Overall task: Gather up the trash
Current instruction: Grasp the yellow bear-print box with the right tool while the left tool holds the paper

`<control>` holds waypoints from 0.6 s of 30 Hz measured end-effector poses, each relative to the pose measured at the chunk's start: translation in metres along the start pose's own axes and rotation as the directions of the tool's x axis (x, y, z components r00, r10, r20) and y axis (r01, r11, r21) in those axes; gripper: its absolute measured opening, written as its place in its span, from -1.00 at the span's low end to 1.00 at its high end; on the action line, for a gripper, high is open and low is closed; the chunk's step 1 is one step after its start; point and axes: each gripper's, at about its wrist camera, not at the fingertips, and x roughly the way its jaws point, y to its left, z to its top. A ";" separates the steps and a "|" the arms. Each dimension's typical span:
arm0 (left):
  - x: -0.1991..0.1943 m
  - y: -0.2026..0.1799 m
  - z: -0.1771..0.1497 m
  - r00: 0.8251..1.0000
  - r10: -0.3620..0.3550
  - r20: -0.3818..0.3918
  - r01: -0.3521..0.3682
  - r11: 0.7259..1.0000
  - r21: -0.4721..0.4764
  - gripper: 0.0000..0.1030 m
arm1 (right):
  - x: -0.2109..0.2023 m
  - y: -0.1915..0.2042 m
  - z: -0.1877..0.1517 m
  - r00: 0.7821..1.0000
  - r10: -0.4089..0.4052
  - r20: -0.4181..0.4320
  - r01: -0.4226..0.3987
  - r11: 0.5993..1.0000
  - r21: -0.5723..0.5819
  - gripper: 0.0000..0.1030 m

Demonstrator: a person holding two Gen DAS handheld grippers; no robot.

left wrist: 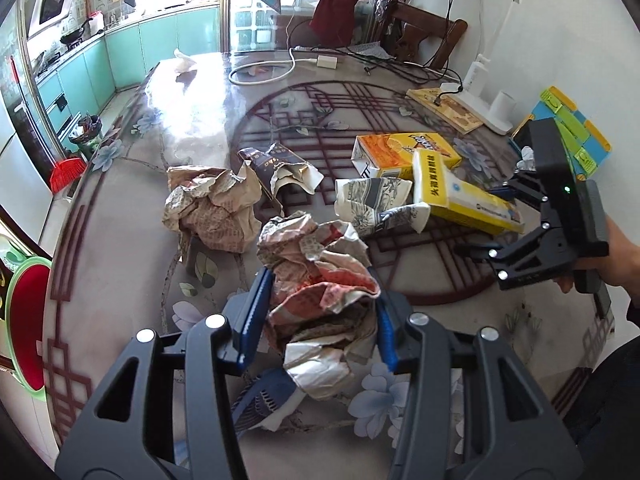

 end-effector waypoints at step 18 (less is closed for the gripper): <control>-0.062 0.030 -0.017 0.996 0.024 0.081 -0.022 0.999 -0.024 -0.12 | -0.052 0.042 0.011 0.985 -0.169 0.046 0.163 0.980 0.114 -0.47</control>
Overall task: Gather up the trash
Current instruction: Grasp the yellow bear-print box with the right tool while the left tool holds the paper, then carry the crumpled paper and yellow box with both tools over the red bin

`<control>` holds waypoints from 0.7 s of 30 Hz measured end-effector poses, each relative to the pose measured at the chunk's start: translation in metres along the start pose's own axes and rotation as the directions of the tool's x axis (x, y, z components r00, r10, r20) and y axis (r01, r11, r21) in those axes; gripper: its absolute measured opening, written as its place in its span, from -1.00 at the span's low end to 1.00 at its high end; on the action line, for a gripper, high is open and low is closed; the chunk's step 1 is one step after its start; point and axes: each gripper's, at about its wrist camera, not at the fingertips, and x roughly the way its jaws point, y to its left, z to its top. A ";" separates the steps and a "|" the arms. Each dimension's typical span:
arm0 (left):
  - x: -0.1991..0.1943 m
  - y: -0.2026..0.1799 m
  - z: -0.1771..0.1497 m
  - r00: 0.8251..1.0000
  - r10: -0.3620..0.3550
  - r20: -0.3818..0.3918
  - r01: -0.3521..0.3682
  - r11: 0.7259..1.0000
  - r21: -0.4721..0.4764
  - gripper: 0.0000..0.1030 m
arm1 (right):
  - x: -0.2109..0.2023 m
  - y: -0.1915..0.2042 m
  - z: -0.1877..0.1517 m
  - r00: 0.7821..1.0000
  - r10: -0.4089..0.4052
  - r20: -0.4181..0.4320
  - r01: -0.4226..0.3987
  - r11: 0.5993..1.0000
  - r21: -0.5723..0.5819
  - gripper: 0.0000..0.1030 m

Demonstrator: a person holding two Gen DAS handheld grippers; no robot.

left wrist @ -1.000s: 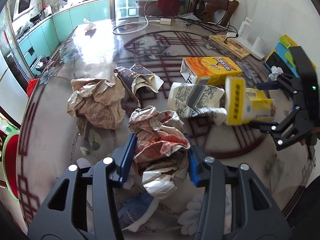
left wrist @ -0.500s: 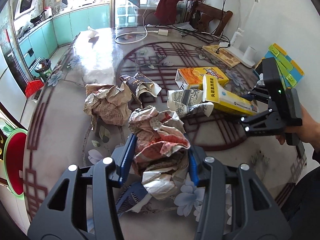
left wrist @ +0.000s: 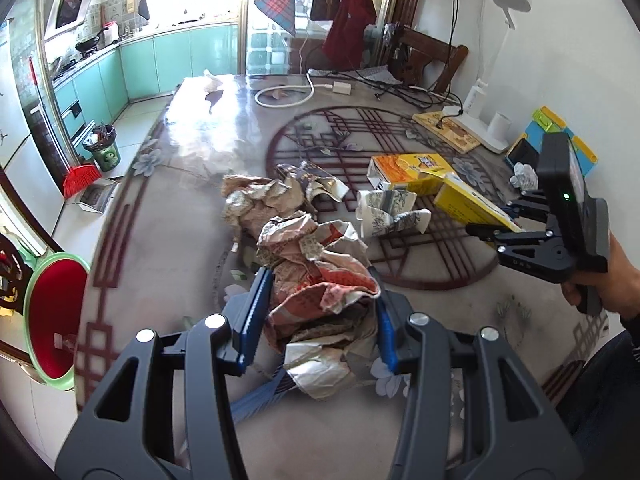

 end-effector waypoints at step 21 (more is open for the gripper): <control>-0.082 0.152 0.007 0.966 0.219 0.136 -0.199 0.968 -0.152 -0.12 | -0.096 0.170 0.109 0.951 0.152 0.270 -0.158 0.987 -0.001 -0.47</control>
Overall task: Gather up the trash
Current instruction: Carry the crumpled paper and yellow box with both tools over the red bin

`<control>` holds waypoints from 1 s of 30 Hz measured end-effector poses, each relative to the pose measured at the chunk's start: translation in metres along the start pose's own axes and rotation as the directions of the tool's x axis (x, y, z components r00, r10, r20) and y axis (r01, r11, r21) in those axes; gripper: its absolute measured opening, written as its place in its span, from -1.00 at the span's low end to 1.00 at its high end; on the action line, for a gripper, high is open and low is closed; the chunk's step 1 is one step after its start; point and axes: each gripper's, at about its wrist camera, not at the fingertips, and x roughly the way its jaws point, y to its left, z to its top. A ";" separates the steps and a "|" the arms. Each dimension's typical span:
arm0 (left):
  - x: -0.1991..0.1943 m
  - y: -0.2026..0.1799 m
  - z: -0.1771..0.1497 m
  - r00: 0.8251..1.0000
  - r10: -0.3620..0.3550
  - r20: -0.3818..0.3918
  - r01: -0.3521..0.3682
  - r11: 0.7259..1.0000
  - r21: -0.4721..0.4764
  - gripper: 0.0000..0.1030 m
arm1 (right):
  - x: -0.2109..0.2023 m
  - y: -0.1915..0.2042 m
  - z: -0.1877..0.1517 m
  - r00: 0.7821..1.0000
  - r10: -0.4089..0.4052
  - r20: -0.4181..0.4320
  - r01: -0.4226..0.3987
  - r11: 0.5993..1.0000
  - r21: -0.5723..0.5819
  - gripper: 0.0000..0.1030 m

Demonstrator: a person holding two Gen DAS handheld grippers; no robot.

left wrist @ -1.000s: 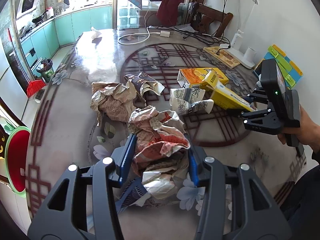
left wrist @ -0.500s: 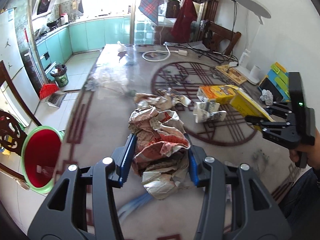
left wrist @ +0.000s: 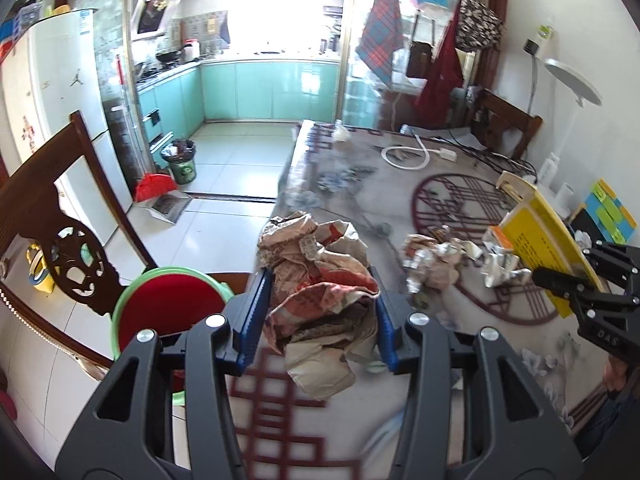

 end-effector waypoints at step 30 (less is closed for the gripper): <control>0.103 0.229 -0.032 0.967 0.092 -0.236 -0.156 0.950 -0.271 -0.09 | 0.110 0.147 0.067 0.985 0.157 -0.077 -0.165 0.980 -0.108 -0.47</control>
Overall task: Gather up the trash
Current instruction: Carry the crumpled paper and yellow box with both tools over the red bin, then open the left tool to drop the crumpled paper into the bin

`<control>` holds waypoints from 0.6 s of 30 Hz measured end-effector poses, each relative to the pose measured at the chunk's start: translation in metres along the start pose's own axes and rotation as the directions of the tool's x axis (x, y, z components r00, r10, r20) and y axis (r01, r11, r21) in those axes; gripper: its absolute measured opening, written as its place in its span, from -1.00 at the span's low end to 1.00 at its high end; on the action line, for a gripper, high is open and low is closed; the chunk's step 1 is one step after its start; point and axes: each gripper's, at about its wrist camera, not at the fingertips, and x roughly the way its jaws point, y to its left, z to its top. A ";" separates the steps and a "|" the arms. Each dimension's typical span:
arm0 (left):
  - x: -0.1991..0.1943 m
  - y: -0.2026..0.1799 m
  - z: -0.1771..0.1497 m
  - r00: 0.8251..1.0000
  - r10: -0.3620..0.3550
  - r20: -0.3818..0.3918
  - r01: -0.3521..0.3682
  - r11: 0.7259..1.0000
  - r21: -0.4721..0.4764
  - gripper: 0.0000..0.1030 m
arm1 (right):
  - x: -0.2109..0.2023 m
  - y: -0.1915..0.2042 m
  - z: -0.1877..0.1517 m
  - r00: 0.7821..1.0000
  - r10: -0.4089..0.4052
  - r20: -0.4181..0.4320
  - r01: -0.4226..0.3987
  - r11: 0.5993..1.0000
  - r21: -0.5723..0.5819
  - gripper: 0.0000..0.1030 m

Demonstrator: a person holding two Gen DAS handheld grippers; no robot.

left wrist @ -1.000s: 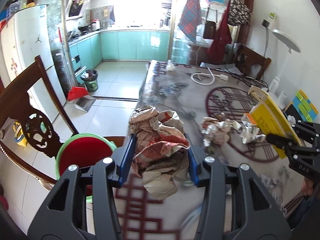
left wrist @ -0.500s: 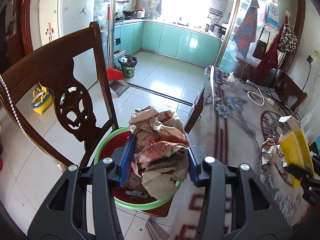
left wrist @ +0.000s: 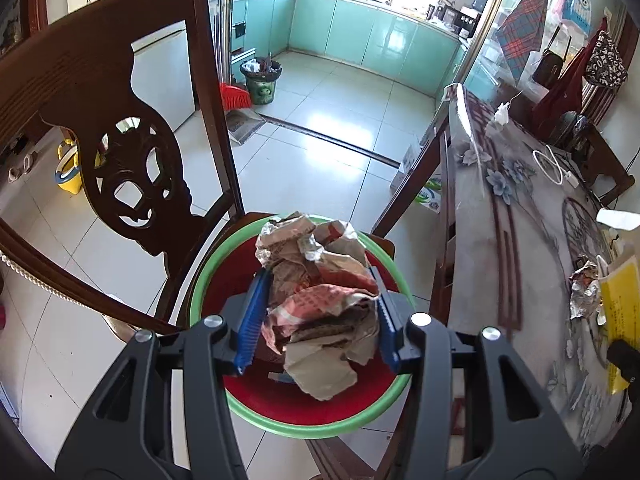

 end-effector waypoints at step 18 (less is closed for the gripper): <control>-0.029 0.013 0.018 0.987 0.097 0.131 -0.093 0.995 -0.041 0.81 | 0.030 0.007 0.007 0.999 0.032 -0.024 -0.032 1.000 0.001 -0.47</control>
